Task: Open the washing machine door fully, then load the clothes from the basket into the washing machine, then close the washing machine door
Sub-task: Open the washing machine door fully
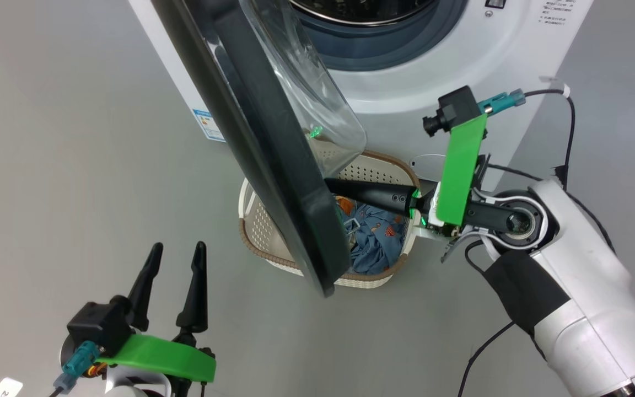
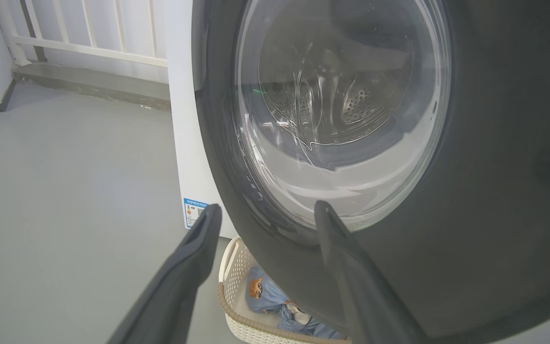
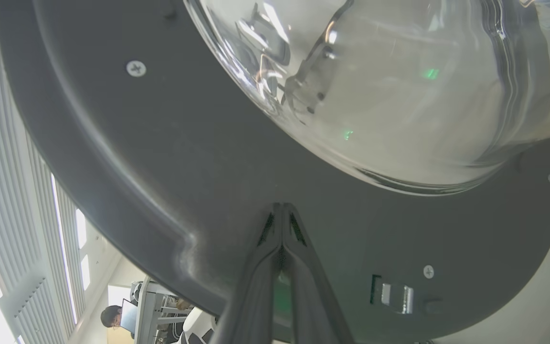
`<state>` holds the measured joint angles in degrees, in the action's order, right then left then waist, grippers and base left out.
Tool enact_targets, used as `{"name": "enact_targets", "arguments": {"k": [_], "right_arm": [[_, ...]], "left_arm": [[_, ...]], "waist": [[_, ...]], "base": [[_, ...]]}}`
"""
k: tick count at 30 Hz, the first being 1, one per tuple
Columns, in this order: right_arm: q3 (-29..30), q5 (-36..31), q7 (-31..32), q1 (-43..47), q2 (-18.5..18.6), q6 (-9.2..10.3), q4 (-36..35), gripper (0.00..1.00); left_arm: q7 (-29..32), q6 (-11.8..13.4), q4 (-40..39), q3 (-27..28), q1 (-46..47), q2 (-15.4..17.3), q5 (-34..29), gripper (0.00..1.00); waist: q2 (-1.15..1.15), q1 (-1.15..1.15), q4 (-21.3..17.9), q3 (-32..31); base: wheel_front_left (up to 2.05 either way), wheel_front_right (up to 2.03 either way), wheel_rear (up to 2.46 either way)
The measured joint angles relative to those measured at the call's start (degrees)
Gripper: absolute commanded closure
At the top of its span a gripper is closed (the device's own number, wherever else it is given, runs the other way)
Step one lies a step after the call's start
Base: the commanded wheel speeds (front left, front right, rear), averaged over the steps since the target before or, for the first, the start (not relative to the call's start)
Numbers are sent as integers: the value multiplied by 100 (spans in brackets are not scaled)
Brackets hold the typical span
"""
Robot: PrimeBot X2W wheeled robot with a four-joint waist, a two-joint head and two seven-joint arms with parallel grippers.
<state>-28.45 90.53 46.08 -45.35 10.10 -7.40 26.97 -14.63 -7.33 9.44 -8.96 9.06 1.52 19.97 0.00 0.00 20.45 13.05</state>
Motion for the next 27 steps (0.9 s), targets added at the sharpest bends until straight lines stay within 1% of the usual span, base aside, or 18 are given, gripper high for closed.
{"name": "enact_targets", "arguments": {"k": [11, 18, 24, 25, 26, 27], "right_arm": [[-204, 0, 70, 177, -243, 0, -71, 100], [-263, 0, 73, 185, -269, 0, -85, 100], [-231, -24, -35, 355, -270, 0, -158, 100], [-222, -26, -63, 396, -265, 0, -171, 98], [-220, -45, -92, 419, -254, 0, -180, 85], [-207, -82, -137, 448, -242, 0, -212, 76]], "left_arm": [[0, 0, 0, 1, -2, 4, 0, 0], [0, 0, 0, 24, -3, 5, 0, 0], [0, 0, 15, 44, -141, 13, 0, 0], [0, 0, 19, 52, -155, 14, -1, 0], [0, 0, 22, 63, -172, 14, -1, 0], [0, 0, 30, 77, -189, 15, -2, 0]], "waist": [[0, 0, 58, -42], [0, 0, 45, -92], [0, 0, -69, -181], [0, 0, -97, -197], [0, 0, -127, -213], [0, 0, -157, -228]], "base": [[0, 0, 0], [0, 0, 0], [0, 0, 0], [0, 0, 0], [0, 0, 0], [0, 0, 0]]}}
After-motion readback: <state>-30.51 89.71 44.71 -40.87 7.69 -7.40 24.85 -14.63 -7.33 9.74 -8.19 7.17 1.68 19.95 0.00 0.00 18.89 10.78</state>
